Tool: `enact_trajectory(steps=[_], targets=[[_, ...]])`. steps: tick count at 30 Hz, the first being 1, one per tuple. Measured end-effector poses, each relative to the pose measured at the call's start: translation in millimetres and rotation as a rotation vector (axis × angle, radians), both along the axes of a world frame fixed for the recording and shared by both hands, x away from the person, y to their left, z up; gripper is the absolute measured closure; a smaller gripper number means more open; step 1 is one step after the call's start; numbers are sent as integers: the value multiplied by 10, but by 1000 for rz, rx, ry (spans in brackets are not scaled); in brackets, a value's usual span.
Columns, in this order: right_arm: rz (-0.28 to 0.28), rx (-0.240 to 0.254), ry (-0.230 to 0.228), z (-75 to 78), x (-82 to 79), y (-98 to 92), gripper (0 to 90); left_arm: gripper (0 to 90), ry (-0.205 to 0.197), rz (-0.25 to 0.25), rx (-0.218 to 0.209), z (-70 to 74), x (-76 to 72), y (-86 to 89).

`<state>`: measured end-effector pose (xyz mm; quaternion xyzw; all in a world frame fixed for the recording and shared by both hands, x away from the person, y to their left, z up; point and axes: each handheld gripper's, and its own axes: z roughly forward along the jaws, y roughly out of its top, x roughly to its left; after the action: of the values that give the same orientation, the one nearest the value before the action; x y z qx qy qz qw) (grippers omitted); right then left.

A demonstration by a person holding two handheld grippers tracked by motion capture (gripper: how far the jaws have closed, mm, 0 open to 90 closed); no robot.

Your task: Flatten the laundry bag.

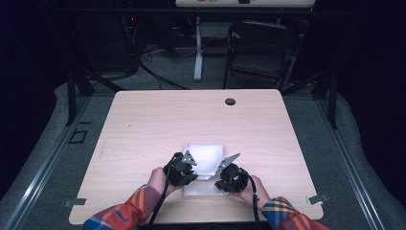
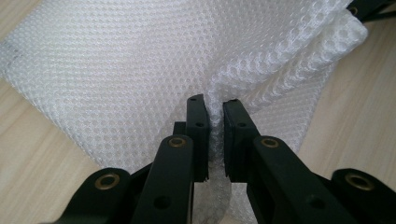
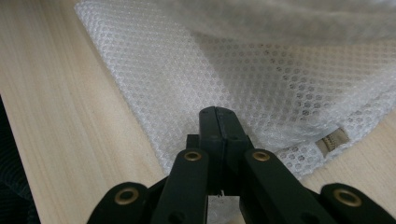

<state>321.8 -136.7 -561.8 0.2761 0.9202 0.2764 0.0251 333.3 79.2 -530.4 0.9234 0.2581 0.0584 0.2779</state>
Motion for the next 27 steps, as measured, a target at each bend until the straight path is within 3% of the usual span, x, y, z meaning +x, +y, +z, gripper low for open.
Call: enact_trajectory(steps=[14,27], targets=[[11,-14,-17,4,-15,19,900,829,-55,69,-43,224,187,88],[19,-28,-18,14,-12,21,900,830,-112,90,-63,417,418,0]])
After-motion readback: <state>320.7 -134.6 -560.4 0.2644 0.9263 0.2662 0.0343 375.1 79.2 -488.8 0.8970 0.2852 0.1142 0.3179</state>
